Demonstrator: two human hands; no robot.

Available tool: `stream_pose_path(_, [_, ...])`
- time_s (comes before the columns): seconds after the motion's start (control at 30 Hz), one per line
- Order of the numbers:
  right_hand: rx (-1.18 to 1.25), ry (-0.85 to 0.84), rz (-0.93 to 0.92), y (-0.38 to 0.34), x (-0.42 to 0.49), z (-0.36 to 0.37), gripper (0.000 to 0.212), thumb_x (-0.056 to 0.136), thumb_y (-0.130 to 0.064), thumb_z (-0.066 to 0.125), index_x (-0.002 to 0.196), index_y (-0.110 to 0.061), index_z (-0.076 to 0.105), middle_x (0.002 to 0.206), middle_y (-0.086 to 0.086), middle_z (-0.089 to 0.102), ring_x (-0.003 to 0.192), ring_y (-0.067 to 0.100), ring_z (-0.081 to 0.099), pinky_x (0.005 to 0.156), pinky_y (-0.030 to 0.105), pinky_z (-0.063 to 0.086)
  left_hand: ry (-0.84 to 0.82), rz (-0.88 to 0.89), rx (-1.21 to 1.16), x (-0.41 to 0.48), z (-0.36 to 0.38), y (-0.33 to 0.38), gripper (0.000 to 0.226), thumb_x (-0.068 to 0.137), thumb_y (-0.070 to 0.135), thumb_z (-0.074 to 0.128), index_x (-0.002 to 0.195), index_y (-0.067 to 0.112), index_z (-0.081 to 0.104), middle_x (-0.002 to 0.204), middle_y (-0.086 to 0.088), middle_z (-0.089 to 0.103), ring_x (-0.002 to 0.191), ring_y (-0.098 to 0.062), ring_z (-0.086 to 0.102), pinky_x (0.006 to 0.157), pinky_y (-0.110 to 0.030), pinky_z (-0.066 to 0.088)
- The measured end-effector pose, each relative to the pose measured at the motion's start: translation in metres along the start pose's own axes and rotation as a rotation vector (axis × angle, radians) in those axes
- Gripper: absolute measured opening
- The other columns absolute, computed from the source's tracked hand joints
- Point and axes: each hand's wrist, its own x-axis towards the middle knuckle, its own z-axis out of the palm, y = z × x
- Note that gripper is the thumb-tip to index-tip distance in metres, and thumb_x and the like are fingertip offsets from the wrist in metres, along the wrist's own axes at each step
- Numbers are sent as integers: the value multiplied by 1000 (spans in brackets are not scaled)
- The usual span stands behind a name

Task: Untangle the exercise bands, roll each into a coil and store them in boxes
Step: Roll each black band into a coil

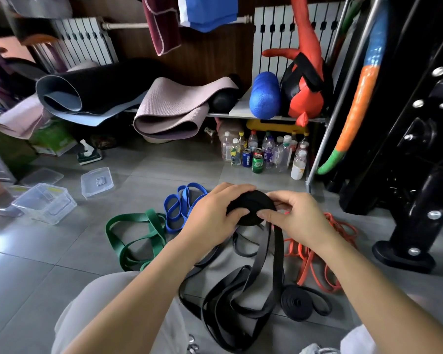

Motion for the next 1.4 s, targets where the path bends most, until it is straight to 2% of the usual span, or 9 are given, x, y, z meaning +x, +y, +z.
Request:
stream_pose_path(0.23, [27,-53,32,-4,3,0,26,75,-16,77,100,-25,71,90,-7,72,86,8,67,86,35,53,3,-19,-56,-1,-5,-4,51,82,18,67,121,45,50,102,23,54,99,2,52,86,-22,46])
stream_pose_path(0.5, [59,-45,10,-6,-3,-7,28,72,-18,79,93,-34,68,85,-8,72,82,8,68,84,36,54,-60,-1,-92,3,-12,3,50,79,23,68,117,50,49,96,36,52,98,4,53,84,-22,48])
stream_pose_path(0.63, [106,-41,-4,-4,-7,-4,30,71,-18,79,85,-42,67,84,-15,72,83,5,68,80,25,53,-54,-28,-80,-1,-11,4,51,78,22,69,112,54,47,94,37,52,94,13,48,81,-5,38])
stream_pose_path(0.73, [131,-32,-2,-2,-6,-7,29,68,-24,80,82,-46,67,88,-19,72,84,1,67,78,16,52,-15,-80,-146,-1,-7,3,50,78,21,70,109,54,48,101,29,58,95,7,52,88,-16,44])
stream_pose_path(0.87, [231,-73,48,8,-5,-5,30,68,-13,80,85,-36,69,90,-10,74,88,9,69,87,31,53,51,-136,-292,0,-5,4,52,78,13,71,100,57,57,101,26,64,96,-1,61,86,-24,51])
stream_pose_path(1.0, [361,-55,66,8,-6,3,38,62,-23,77,99,-23,67,89,-11,74,88,8,69,83,23,53,88,-167,-483,2,-9,6,56,78,2,70,94,55,61,94,25,66,89,-5,66,74,-20,53])
stream_pose_path(1.13, [275,-33,25,5,-7,4,33,76,-5,74,92,-33,65,85,-15,73,84,5,68,77,17,53,11,-69,-131,-2,-11,12,47,80,16,70,108,46,48,111,19,55,106,-5,55,89,-30,50])
stream_pose_path(1.23, [126,-54,2,4,-7,2,31,78,-11,74,88,-39,64,87,-11,72,87,6,67,79,20,52,-38,159,191,-6,-8,10,59,82,17,67,132,39,44,123,11,51,111,-12,49,91,-28,44])
stream_pose_path(1.4, [200,14,-1,2,-4,0,34,75,-12,77,88,-41,66,85,-17,72,84,2,67,76,15,51,32,25,-57,-3,-8,8,51,83,10,65,121,43,58,105,22,56,99,3,51,86,-11,40])
